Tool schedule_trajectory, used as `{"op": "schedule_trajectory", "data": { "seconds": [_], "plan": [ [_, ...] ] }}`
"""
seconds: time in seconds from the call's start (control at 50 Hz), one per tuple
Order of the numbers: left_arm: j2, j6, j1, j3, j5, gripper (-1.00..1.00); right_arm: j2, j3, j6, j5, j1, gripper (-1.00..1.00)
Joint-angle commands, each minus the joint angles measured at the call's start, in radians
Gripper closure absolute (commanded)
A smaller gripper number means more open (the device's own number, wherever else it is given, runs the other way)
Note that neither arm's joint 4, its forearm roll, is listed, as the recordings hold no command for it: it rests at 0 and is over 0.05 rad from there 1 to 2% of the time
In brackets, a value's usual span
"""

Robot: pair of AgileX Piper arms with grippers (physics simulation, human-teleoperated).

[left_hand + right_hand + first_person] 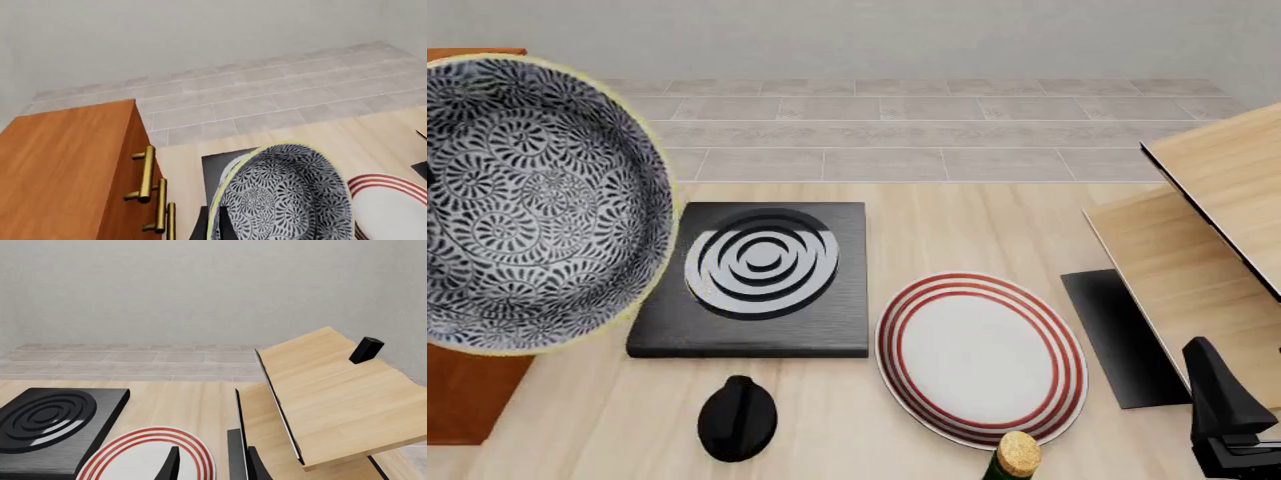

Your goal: Put the bowl on the top of the cabinet.

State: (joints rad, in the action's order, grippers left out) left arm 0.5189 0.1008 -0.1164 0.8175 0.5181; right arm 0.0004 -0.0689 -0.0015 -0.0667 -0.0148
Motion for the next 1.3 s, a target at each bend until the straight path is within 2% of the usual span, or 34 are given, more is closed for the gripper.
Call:
{"op": "schedule_trajectory", "data": {
  "seconds": [0.02, 0.1, 0.14, 0.16, 0.24, 0.26, 0.42, 0.58, 0.74, 0.76, 0.92, 1.02, 1.3],
  "plan": [
    [0.037, -0.086, 0.108, 0.112, -0.061, 1.00, 0.000, 0.000, 0.000, 0.000, 0.000, -1.00],
    [0.068, -0.132, 0.177, 0.143, -0.101, 1.00, 0.000, 0.000, 0.000, 0.000, 0.000, -1.00],
    [0.065, -0.123, 0.165, 0.146, -0.094, 1.00, 0.000, 0.000, 0.000, 0.000, 0.000, -1.00],
    [0.070, -0.140, 0.197, 0.149, -0.117, 1.00, 0.000, 0.000, 0.000, 0.000, 0.000, -1.00],
    [0.080, -0.163, 0.217, 0.156, -0.134, 1.00, 0.000, 0.000, 0.000, 0.000, 0.000, -1.00],
    [0.092, -0.198, 0.244, 0.164, -0.149, 1.00, 0.000, 0.000, 0.000, 0.000, 0.000, -1.00],
    [0.121, -0.248, 0.298, 0.194, -0.177, 1.00, 0.000, 0.000, 0.000, 0.000, 0.000, -1.00],
    [0.161, -0.335, 0.415, 0.199, -0.237, 1.00, 0.000, 0.000, 0.000, 0.000, 0.000, -1.00],
    [0.177, -0.357, 0.437, 0.202, -0.241, 1.00, 0.000, 0.000, 0.000, 0.000, 0.000, -1.00],
    [0.194, -0.385, 0.456, 0.206, -0.243, 1.00, 0.000, 0.000, 0.000, 0.000, 0.000, -1.00],
    [0.205, -0.432, 0.493, 0.206, -0.259, 1.00, 0.000, 0.000, 0.000, 0.000, 0.000, -1.00],
    [0.231, -0.488, 0.518, 0.201, -0.264, 1.00, 0.000, 0.000, 0.000, 0.000, 0.000, -1.00],
    [0.273, -0.555, 0.606, 0.203, -0.300, 1.00, 0.000, 0.000, 0.000, 0.000, 0.000, -1.00]
  ]
}}
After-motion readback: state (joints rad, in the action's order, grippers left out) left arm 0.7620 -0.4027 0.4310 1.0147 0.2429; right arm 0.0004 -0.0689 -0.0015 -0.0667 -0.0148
